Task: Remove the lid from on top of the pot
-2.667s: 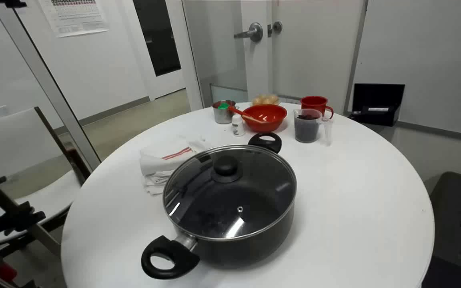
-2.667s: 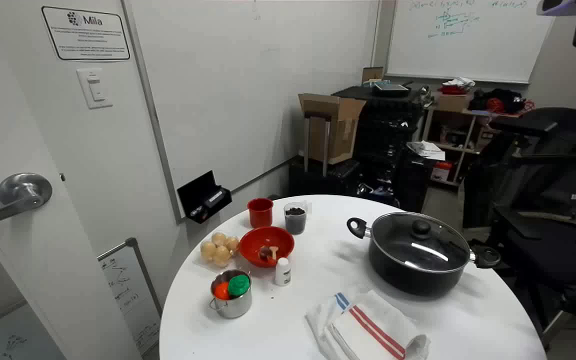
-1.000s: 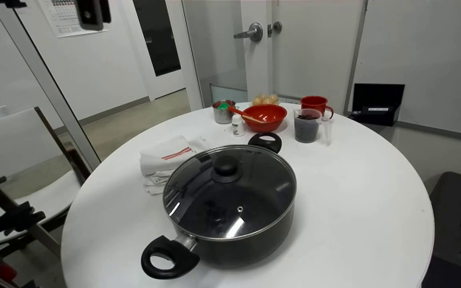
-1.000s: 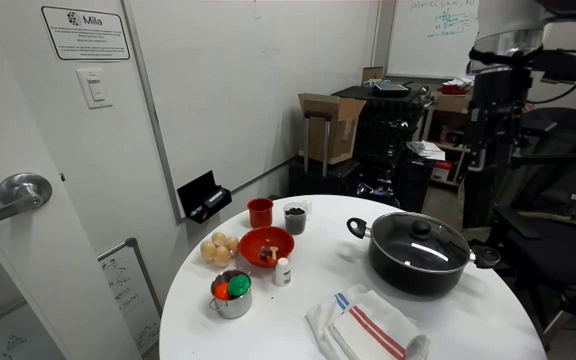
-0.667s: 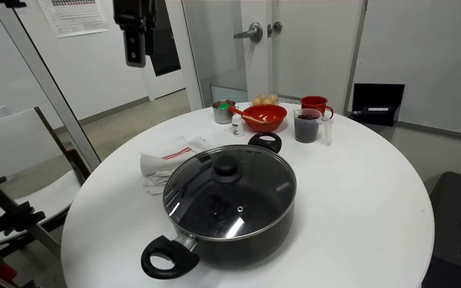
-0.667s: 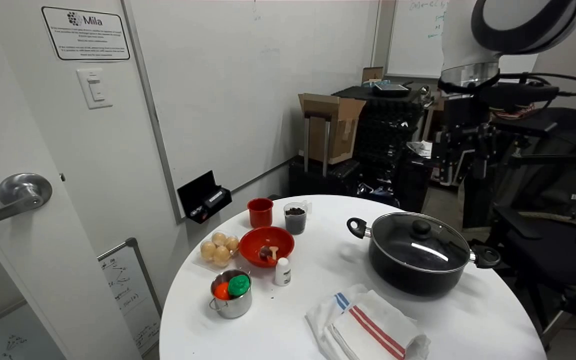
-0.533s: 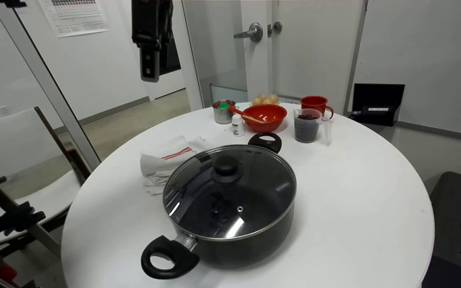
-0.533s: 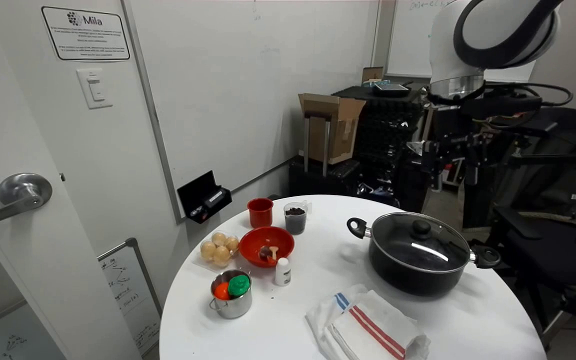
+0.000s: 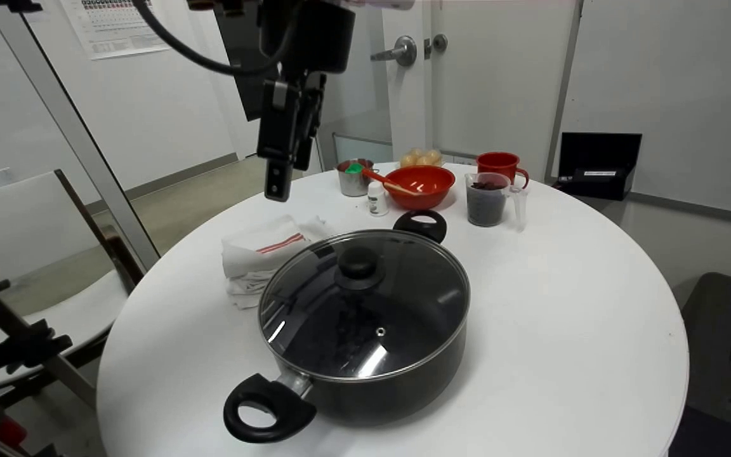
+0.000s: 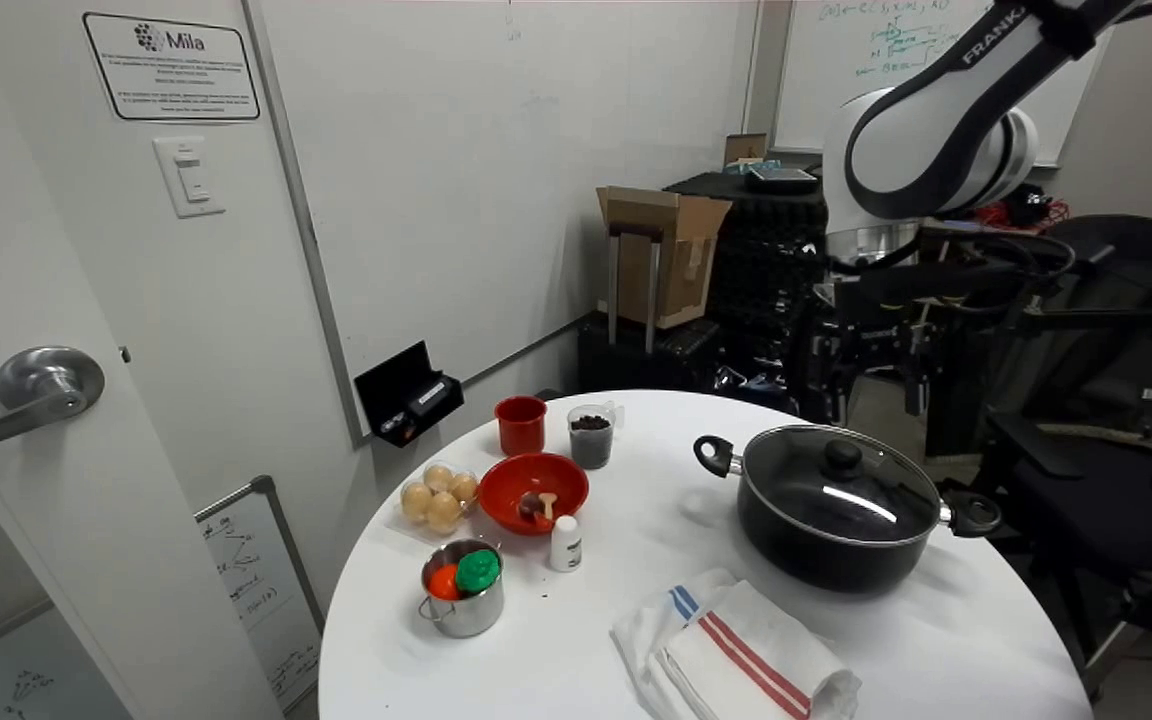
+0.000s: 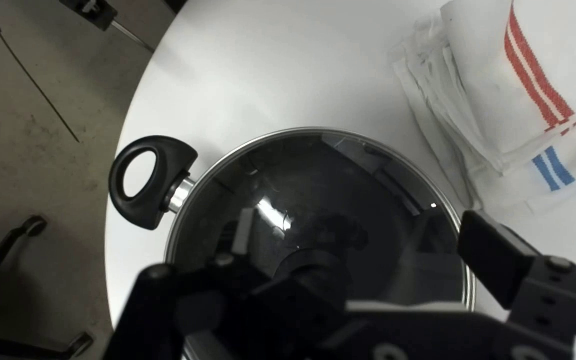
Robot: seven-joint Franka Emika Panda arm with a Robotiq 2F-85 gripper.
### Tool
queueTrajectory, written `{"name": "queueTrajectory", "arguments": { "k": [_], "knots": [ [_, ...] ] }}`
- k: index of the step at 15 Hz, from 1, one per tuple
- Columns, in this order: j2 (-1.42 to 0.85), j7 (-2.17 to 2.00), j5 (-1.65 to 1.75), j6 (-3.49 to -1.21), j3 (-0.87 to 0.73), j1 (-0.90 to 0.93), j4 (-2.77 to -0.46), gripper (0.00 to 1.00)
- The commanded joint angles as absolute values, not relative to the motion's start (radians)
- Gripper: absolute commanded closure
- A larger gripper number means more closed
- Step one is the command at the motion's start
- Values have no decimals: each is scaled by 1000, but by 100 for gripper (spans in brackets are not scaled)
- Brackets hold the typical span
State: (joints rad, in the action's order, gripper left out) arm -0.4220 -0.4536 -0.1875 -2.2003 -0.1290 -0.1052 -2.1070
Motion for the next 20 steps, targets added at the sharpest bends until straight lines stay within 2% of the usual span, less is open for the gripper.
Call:
{"name": "queueTrajectory", "arguments": {
  "k": [1, 20],
  "knots": [
    [-501, -491, -251, -2232, -148, -116, -2066, 0],
    [-694, -630, -322, -2337, -186, -140, -1946, 0]
  ]
}}
